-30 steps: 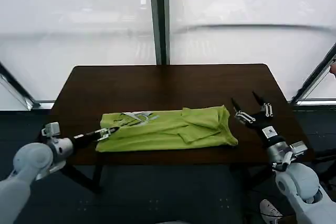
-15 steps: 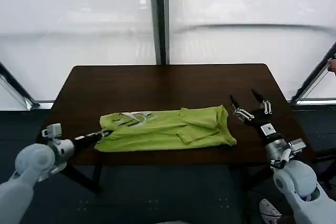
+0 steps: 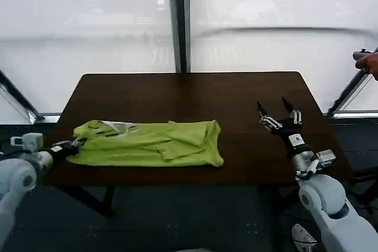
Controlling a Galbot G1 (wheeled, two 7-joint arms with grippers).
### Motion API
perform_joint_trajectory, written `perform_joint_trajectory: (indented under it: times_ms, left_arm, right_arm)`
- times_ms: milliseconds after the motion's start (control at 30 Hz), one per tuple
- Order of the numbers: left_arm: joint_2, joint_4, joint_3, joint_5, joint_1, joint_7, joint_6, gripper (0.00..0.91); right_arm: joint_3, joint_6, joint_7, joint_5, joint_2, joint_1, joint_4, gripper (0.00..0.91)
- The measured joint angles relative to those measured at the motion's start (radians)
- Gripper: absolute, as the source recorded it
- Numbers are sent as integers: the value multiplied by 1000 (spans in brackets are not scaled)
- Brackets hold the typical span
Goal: Fold and organize the clothes.
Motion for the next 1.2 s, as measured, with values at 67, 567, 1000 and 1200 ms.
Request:
perform_joint_trajectory:
  times_ms: [67, 567, 1000, 1200]
  left_arm:
    - [-29, 0, 36, 1, -29, -8, 0, 0]
    - [-130, 21, 147, 58, -74, -10, 0, 0]
    - [-245, 97, 235, 242, -72, 43, 0, 878]
    - [-340, 107, 280, 326, -73, 71, 0, 878]
  right_arm:
    - [-1, 1, -1, -6, 7, -2, -1, 878]
    - [-20, 1, -2, -17, 19, 12, -16, 878]
    - [-63, 2, -3, -50, 19, 37, -30, 878]
    - [-112, 3, -9, -72, -8, 68, -42, 878]
